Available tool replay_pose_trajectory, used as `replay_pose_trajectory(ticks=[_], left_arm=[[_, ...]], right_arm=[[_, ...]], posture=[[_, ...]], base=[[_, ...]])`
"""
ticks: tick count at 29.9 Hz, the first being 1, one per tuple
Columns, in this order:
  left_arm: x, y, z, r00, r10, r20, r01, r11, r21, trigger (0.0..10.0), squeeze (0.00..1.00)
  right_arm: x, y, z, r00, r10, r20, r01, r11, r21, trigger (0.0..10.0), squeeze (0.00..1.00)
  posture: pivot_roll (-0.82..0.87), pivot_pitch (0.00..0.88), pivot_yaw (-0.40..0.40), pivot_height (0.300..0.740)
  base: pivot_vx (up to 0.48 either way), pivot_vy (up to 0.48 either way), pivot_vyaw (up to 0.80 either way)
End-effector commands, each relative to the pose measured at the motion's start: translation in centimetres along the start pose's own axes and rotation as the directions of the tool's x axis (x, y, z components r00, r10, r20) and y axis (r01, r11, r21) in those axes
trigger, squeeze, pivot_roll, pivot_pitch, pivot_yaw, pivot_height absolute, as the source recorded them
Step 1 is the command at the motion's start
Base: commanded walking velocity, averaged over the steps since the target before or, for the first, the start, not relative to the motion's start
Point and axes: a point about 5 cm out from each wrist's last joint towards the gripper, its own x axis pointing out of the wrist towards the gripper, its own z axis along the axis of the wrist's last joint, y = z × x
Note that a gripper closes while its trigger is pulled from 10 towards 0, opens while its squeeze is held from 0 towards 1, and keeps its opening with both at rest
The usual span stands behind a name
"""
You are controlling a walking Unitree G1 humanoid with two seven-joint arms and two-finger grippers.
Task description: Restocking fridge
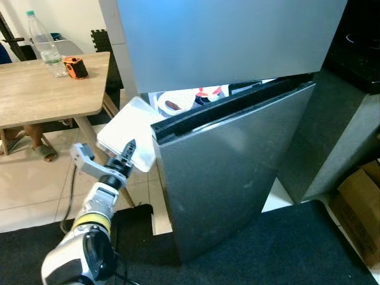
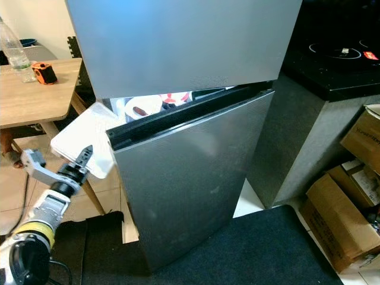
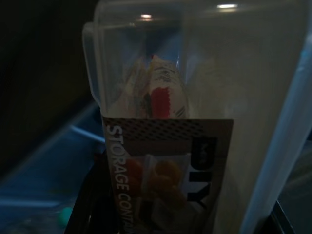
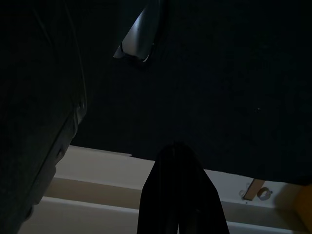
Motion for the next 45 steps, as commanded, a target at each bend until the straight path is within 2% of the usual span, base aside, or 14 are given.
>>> replay_pose_trajectory(ticks=[1, 9, 12, 15, 18, 25, 29, 32, 33, 34, 39, 42, 43, 45], left_arm=[[0.3, -1.0, -3.1, 0.988, -0.093, -0.126, 0.089, 0.995, -0.044, 10.0, 0.00], [-0.5, -1.9, -8.0, 0.938, -0.197, -0.286, 0.163, 0.977, -0.139, 10.0, 0.00], [-0.5, -1.9, -8.0, 0.938, -0.197, -0.286, 0.163, 0.977, -0.139, 10.0, 0.00], [-1.1, -2.1, -9.8, 0.909, -0.224, -0.352, 0.177, 0.971, -0.161, 10.0, 0.00], [-1.4, -2.0, -10.1, 0.907, -0.213, -0.363, 0.165, 0.973, -0.160, 10.0, 0.00], [-4.7, 1.2, -10.0, 0.916, -0.021, -0.400, -0.023, 0.994, -0.104, 10.0, 0.00], [-6.6, 2.6, -10.3, 0.908, 0.065, -0.414, -0.111, 0.990, -0.089, 10.0, 0.00], [-8.9, 3.9, -10.8, 0.888, 0.164, -0.429, -0.218, 0.973, -0.080, 10.0, 0.00], [-8.9, 3.9, -10.8, 0.888, 0.164, -0.429, -0.218, 0.973, -0.080, 10.0, 0.00], [-10.9, 4.9, -11.5, 0.857, 0.256, -0.447, -0.315, 0.947, -0.062, 10.0, 0.00], [-12.0, 5.4, -11.8, 0.834, 0.305, -0.459, -0.367, 0.929, -0.049, 10.0, 0.00], [-13.9, 6.2, -12.4, 0.776, 0.415, -0.474, -0.462, 0.887, 0.020, 10.0, 0.00], [-13.9, 6.2, -12.4, 0.776, 0.415, -0.474, -0.462, 0.887, 0.020, 10.0, 0.00], [-15.3, 6.9, -12.5, 0.727, 0.502, -0.467, -0.536, 0.841, 0.069, 10.0, 0.00]], right_arm=[[0.0, 0.1, 1.5, 0.999, 0.002, 0.053, -0.002, 1.000, 0.001, 10.0, 0.00], [0.0, 0.0, 1.5, 0.999, 0.002, 0.051, -0.002, 1.000, -0.004, 10.0, 0.00], [0.0, 0.0, 1.5, 0.999, 0.002, 0.051, -0.002, 1.000, -0.004, 10.0, 0.00], [0.0, 0.1, 1.5, 0.999, 0.005, 0.052, -0.005, 1.000, -0.006, 10.0, 0.00], [0.0, 0.1, 1.5, 0.999, 0.006, 0.052, -0.006, 1.000, -0.006, 10.0, 0.00], [0.0, 0.2, 1.6, 0.999, 0.016, 0.051, -0.015, 1.000, -0.011, 10.0, 0.00], [0.0, 0.1, 1.5, 0.999, 0.017, 0.050, -0.017, 1.000, -0.012, 10.0, 0.00], [0.0, 0.1, 1.5, 0.999, 0.019, 0.046, -0.018, 1.000, -0.016, 10.0, 0.00], [0.0, 0.1, 1.5, 0.999, 0.019, 0.046, -0.018, 1.000, -0.016, 10.0, 0.00], [0.0, 0.1, 1.4, 0.999, 0.034, 0.027, -0.034, 0.999, -0.030, 10.0, 0.00], [0.0, 0.3, 1.4, 0.998, 0.060, 0.034, -0.059, 0.998, -0.021, 10.0, 0.00], [0.0, 0.7, 1.8, 0.988, 0.108, 0.108, -0.115, 0.992, 0.057, 10.0, 0.00], [0.0, 0.7, 1.8, 0.988, 0.108, 0.108, -0.115, 0.992, 0.057, 10.0, 0.00], [0.0, 0.9, 2.1, 0.981, 0.117, 0.154, -0.132, 0.987, 0.090, 10.0, 0.00]], posture=[[-0.08, 0.000, 0.018, 0.740], [-0.08, 0.000, 0.016, 0.740], [-0.08, 0.000, 0.016, 0.740], [-0.08, 0.000, 0.018, 0.740], [-0.08, 0.000, 0.019, 0.740], [-0.08, 0.000, 0.019, 0.740], [-0.07, 0.000, 0.018, 0.740], [-0.07, 0.000, 0.018, 0.740], [-0.07, 0.000, 0.018, 0.740], [-0.07, 0.000, 0.016, 0.740], [-0.07, 0.000, 0.016, 0.740], [-0.07, 0.000, 0.015, 0.740], [-0.07, 0.000, 0.015, 0.740], [-0.07, 0.000, 0.013, 0.740]], base=[[0.000, 0.000, 0.00], [0.000, 0.000, 0.00], [0.000, 0.000, 0.00], [0.000, 0.000, 0.00], [0.000, 0.000, 0.00], [0.000, 0.000, 0.00], [0.000, 0.000, 0.00], [0.000, 0.000, 0.00], [0.000, 0.000, 0.00], [0.000, 0.000, 0.00], [0.000, 0.000, 0.00], [0.000, 0.000, 0.00], [0.000, 0.000, 0.00], [0.000, 0.000, 0.00]])
